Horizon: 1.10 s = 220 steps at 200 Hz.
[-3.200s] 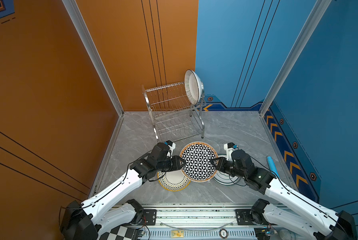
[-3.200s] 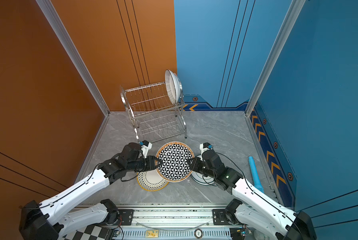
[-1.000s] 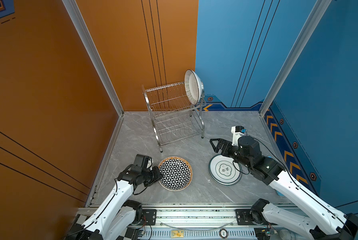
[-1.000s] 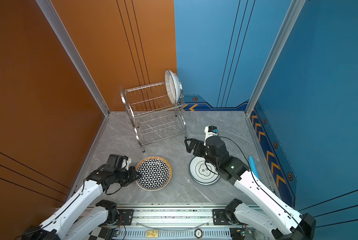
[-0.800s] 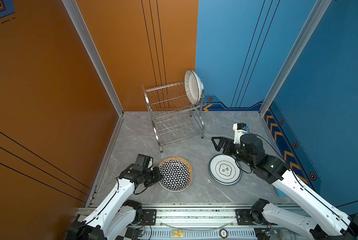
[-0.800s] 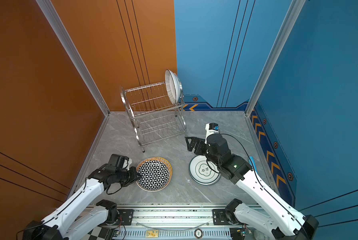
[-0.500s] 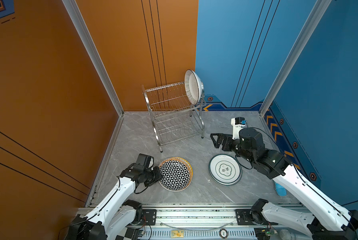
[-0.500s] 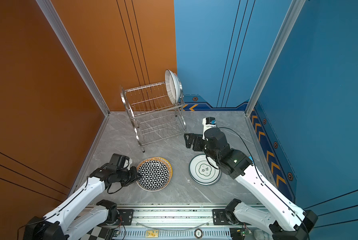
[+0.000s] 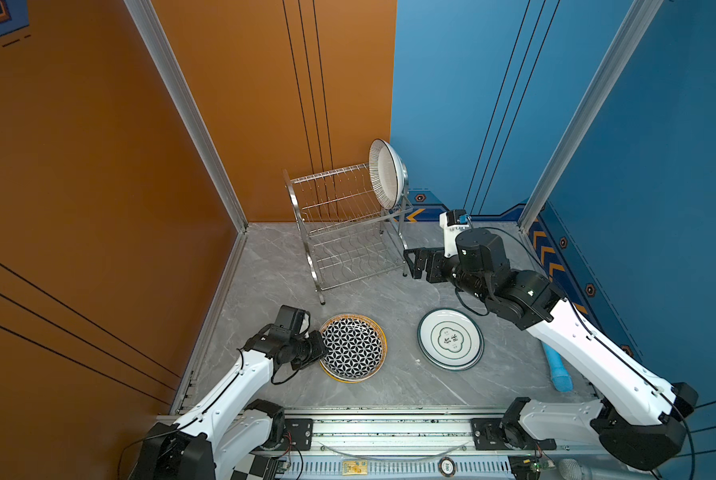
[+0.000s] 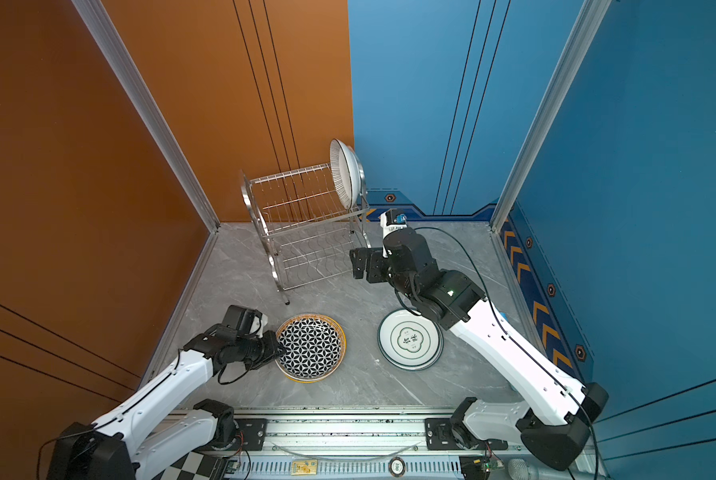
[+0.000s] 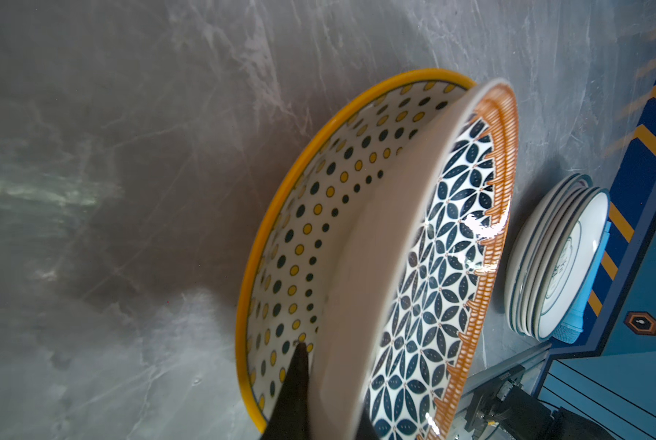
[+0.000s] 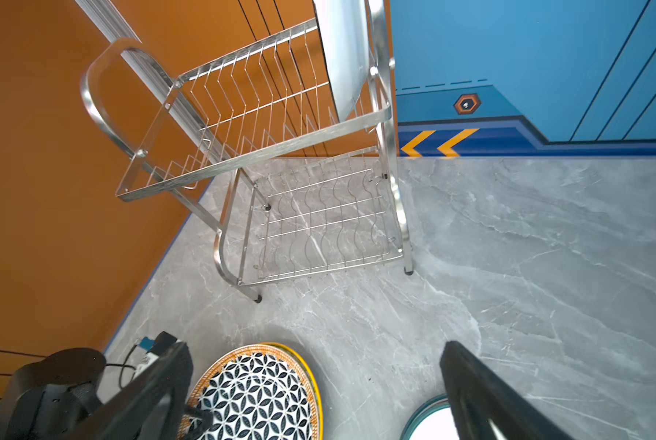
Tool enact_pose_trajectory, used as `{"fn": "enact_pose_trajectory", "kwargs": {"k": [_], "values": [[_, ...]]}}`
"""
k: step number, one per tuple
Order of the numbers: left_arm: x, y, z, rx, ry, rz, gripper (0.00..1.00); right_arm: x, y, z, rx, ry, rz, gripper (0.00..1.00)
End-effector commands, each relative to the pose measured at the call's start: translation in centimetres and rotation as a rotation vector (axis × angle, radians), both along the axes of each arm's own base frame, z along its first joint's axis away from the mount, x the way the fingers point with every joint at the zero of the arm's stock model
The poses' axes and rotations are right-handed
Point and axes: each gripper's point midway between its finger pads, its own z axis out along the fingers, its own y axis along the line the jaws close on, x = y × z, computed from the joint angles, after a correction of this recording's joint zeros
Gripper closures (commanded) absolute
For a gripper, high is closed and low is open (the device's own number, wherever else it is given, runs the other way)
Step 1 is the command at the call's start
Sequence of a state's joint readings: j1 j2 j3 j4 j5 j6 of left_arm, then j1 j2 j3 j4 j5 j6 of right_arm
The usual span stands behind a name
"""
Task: Unload the plates from the dish rack
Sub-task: 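Open the right gripper and reach it back to the striped plate in the rack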
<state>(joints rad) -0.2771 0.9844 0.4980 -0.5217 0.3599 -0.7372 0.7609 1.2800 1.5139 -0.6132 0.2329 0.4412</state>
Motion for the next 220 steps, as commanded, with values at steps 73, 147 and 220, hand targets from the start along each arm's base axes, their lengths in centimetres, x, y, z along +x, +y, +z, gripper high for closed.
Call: {"fn": "enact_pose_trajectory", "kwargs": {"k": [73, 147, 220], "values": [[0.6, 0.4, 0.1, 0.06, -0.028, -0.021, 0.59, 5.6, -0.3, 5.3, -0.21, -0.286, -0.159, 0.0], [1.0, 1.7, 1.5, 0.118, -0.037, 0.011, 0.32, 12.4, 2.9, 8.1, -0.235, -0.451, -0.271, 0.0], [2.2, 4.4, 7.3, 0.165, -0.131, 0.081, 0.02, 19.4, 4.9, 7.9, -0.334, -0.504, -0.432, 0.13]]}}
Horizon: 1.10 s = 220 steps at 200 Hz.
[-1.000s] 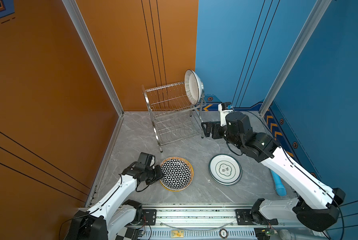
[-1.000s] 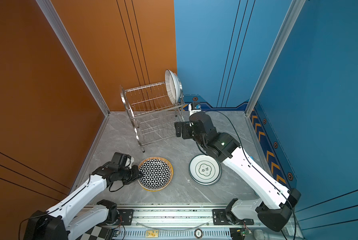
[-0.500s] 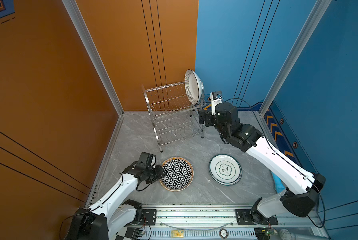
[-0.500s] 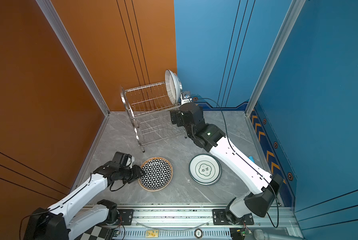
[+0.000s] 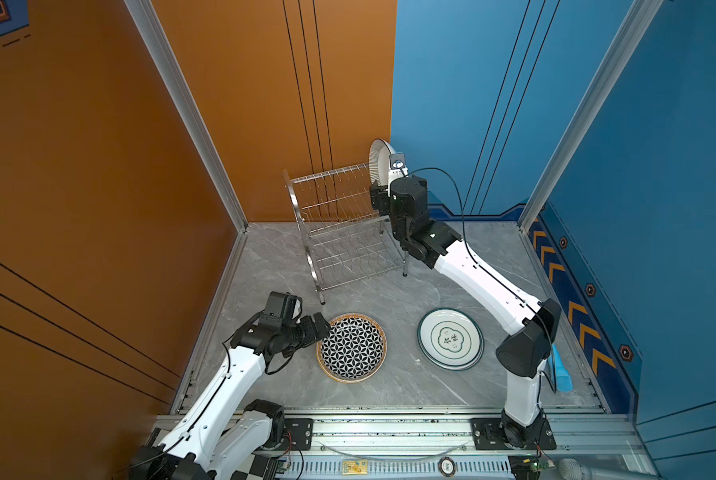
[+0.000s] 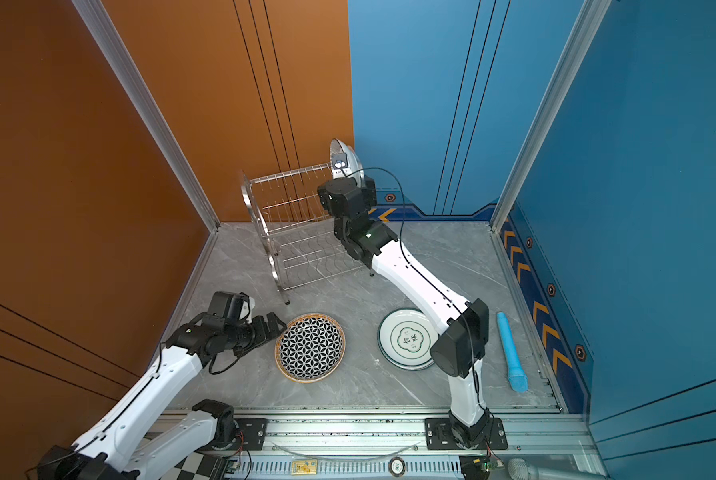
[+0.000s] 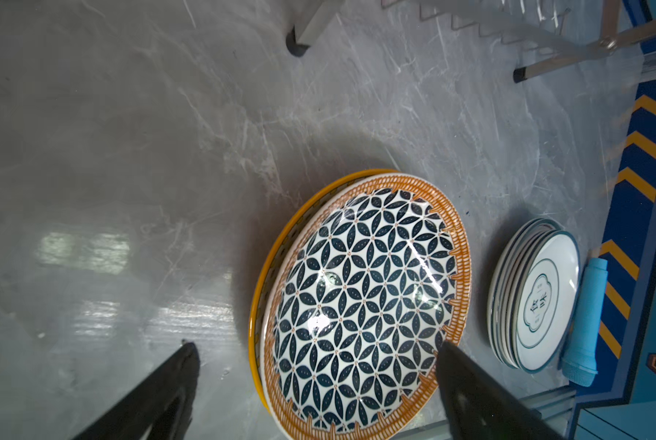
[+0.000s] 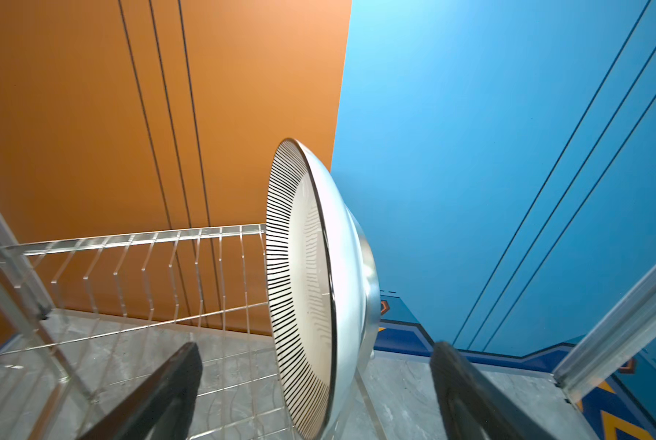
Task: Unload the plates from the dish rack
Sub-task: 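Open the right gripper and reach it back to the striped plate in the rack, then close the right gripper on the black-striped white plate rim in the rack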
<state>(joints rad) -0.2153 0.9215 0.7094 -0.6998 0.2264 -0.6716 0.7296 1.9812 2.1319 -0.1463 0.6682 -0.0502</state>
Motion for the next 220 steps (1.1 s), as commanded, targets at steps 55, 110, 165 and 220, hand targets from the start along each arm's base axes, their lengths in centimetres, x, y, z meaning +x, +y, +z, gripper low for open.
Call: {"fn": "enact_pose_trajectory", "kwargs": {"k": [55, 110, 165, 220], "values": [[-0.1, 2.0, 1.8, 0.026, 0.014, 0.047, 0.02, 4.1, -0.7, -0.2, -0.053, -0.041, -0.188, 0.25], [0.0, 2.4, 2.7, 0.018, -0.003, 0.052, 0.02, 5.9, -3.9, -1.6, -0.011, 0.002, -0.236, 0.42], [0.0, 2.5, 2.9, 0.003, -0.011, 0.056, 0.02, 6.4, -2.8, -2.9, -0.016, 0.02, -0.206, 0.54], [0.0, 2.6, 2.8, -0.007, -0.01, 0.056, 0.02, 6.8, -1.4, -4.0, -0.023, 0.014, -0.188, 0.71]]}}
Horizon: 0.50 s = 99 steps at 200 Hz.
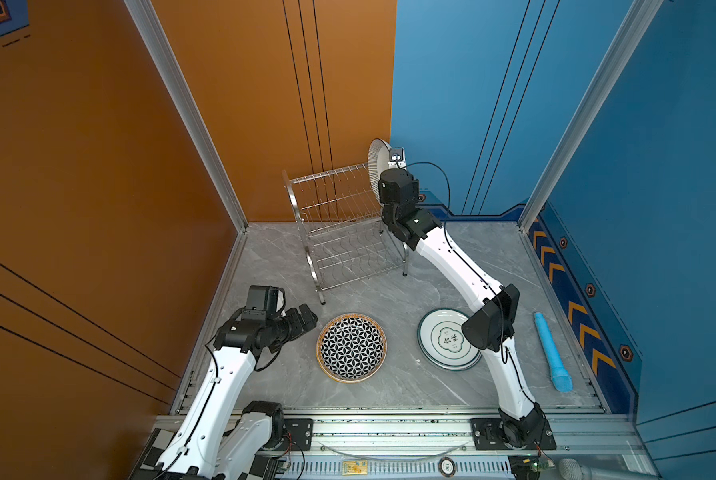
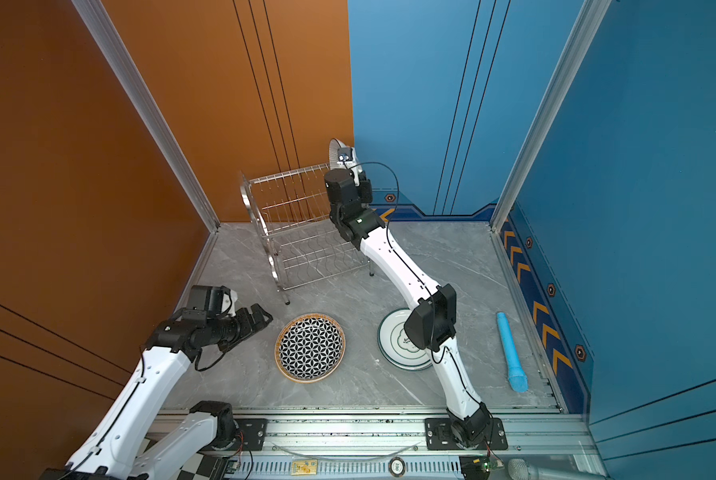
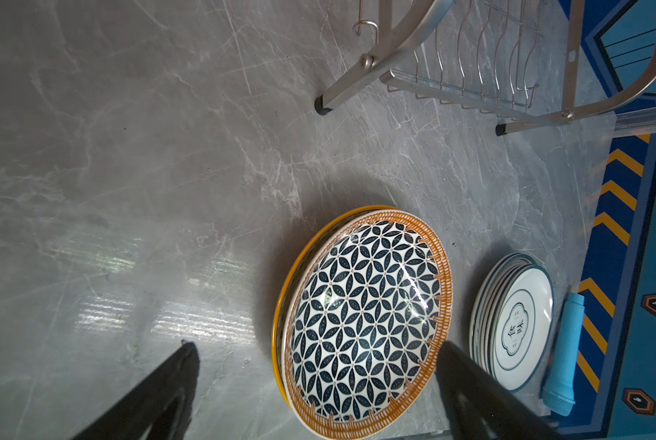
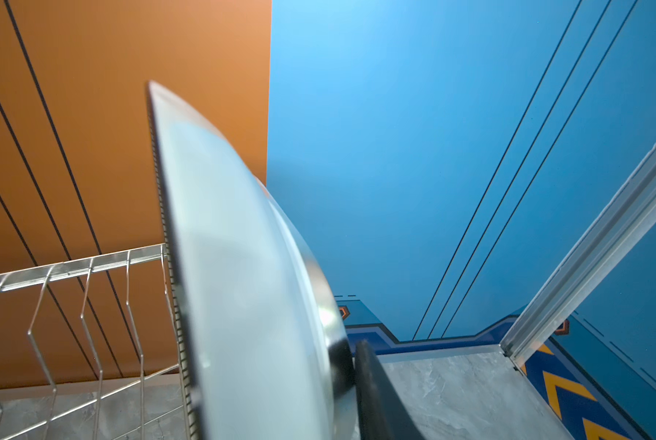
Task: Unload the plates from the dish rack
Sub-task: 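Close the right gripper on the black-striped white plate rim in the rack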
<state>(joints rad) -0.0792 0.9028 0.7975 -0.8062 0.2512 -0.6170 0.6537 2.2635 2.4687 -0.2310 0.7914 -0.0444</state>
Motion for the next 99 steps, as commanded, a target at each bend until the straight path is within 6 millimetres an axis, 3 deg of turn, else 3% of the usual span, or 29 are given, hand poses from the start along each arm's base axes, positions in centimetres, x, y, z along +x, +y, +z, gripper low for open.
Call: {"fn": "enact_pose_trajectory", "kwargs": {"k": [1, 18, 45, 71, 78, 80, 84, 99], "values": [[-0.3, -0.2, 0.4, -0.014, 0.002, -0.023, 0.02, 0.5, 1.1, -0.9, -0.002, -0.003, 0.011, 0.71], [-0.3, -0.2, 0.3, -0.014, 0.005, -0.027, 0.02, 0.4, 1.3, -0.8, -0.02, -0.015, -0.006, 0.72], [-0.3, -0.2, 0.3, -0.017, 0.006, -0.028, 0.02, 0.1, 1.8, -0.4, -0.063, -0.05, -0.051, 0.83], [-0.3, -0.2, 0.2, -0.019, 0.01, -0.031, 0.02, 0.0, 0.8, 0.3, -0.077, -0.098, -0.137, 0.99], [-0.3, -0.3, 0.2, -0.022, 0.012, -0.03, 0.02, 0.0, 0.7, 0.6, -0.072, -0.109, -0.148, 1.0], [-0.3, -0.3, 0.2, -0.022, 0.012, -0.032, 0.02, -0.6, 1.8, 0.6, -0.071, -0.112, -0.129, 1.0], [-0.3, -0.3, 0.2, -0.022, 0.012, -0.032, 0.02, -0.8, 2.2, 0.6, -0.068, -0.114, -0.123, 1.0], [-0.3, -0.3, 0.1, -0.025, 0.016, -0.035, 0.02, -0.9, 2.1, 0.8, -0.062, -0.119, -0.132, 1.0]]}}
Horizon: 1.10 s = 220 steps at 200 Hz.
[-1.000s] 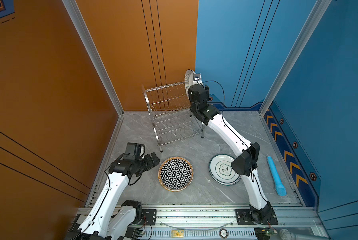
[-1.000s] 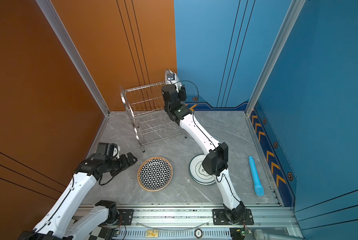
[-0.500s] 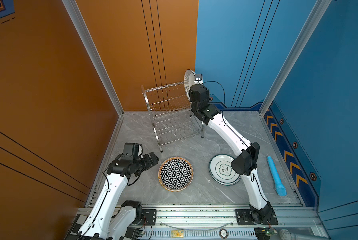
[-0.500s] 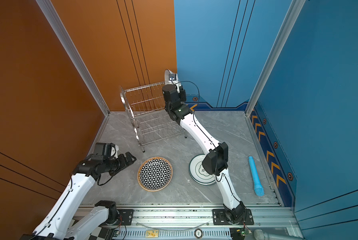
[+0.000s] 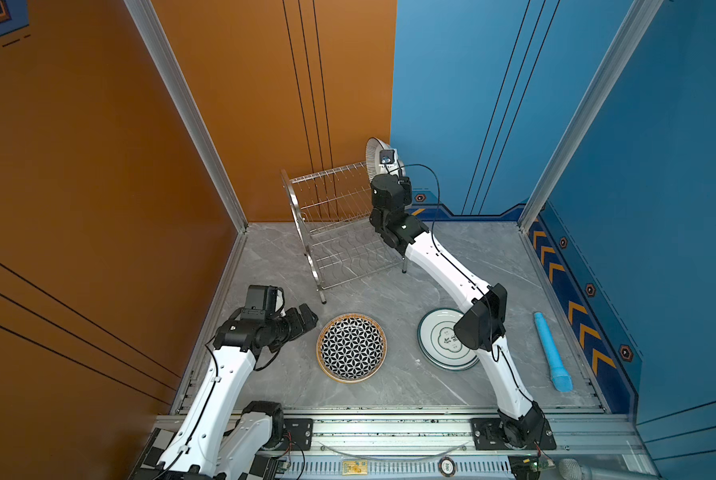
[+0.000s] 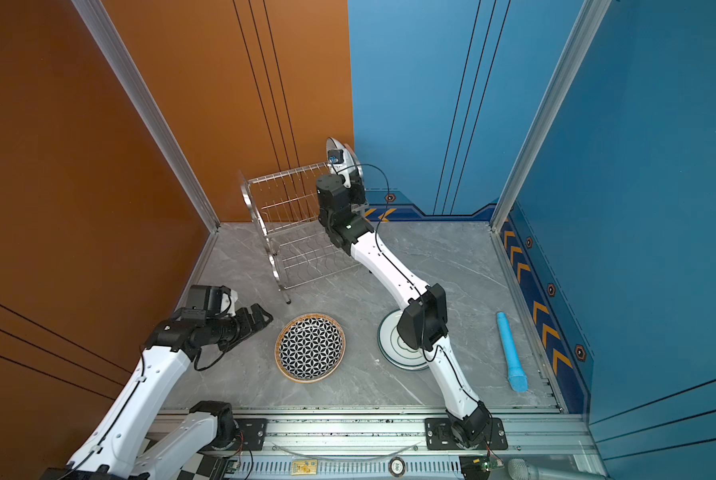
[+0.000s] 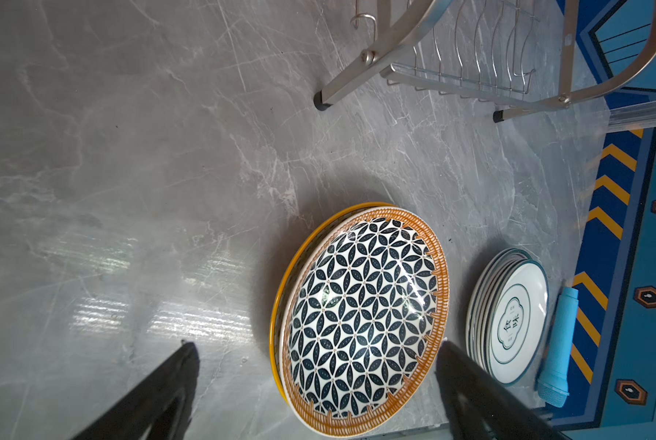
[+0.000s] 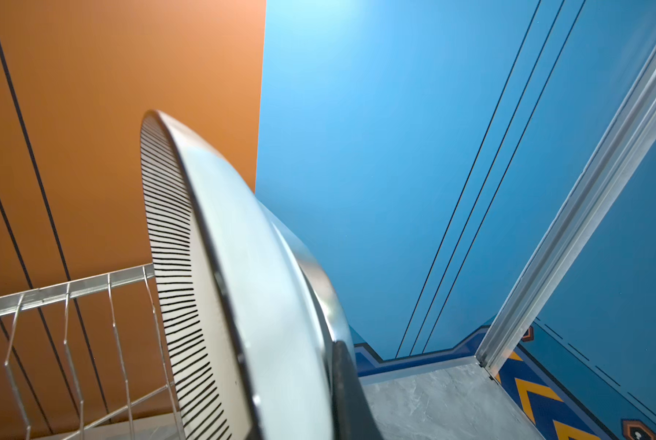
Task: Unload the plates from the dish rack
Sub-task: 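Close the right gripper on the black-striped white plate rim in the rack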
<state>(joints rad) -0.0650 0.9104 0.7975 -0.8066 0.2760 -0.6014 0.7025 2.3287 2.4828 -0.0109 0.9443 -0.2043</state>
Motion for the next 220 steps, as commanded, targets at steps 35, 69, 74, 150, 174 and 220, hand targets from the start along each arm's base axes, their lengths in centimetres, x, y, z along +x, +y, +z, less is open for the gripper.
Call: {"fn": "enact_pose_trajectory", "kwargs": {"k": [35, 69, 74, 150, 174, 220], "values": [[-0.2, -0.4, 0.3, -0.023, 0.006, -0.028, 0.02, -0.4, 0.5, 0.2, -0.014, -0.035, -0.044, 1.0], [-0.1, -0.5, 0.2, -0.034, 0.001, -0.033, 0.02, -1.4, 0.3, 2.0, -0.001, -0.107, -0.089, 1.0], [-0.1, -0.5, 0.2, -0.035, 0.002, -0.029, 0.02, -1.5, 0.2, 2.2, 0.002, -0.118, -0.093, 1.0], [0.1, -0.4, 0.2, -0.048, -0.004, -0.024, 0.02, -3.4, -0.7, 5.8, 0.046, -0.229, -0.125, 1.0], [0.1, -0.4, 0.1, -0.05, -0.003, -0.023, 0.02, -4.0, -1.1, 6.2, 0.053, -0.253, -0.13, 1.0], [0.1, -0.3, 0.1, -0.048, -0.002, -0.019, 0.02, -5.1, -1.0, 7.5, 0.096, -0.277, -0.085, 1.0]]}}
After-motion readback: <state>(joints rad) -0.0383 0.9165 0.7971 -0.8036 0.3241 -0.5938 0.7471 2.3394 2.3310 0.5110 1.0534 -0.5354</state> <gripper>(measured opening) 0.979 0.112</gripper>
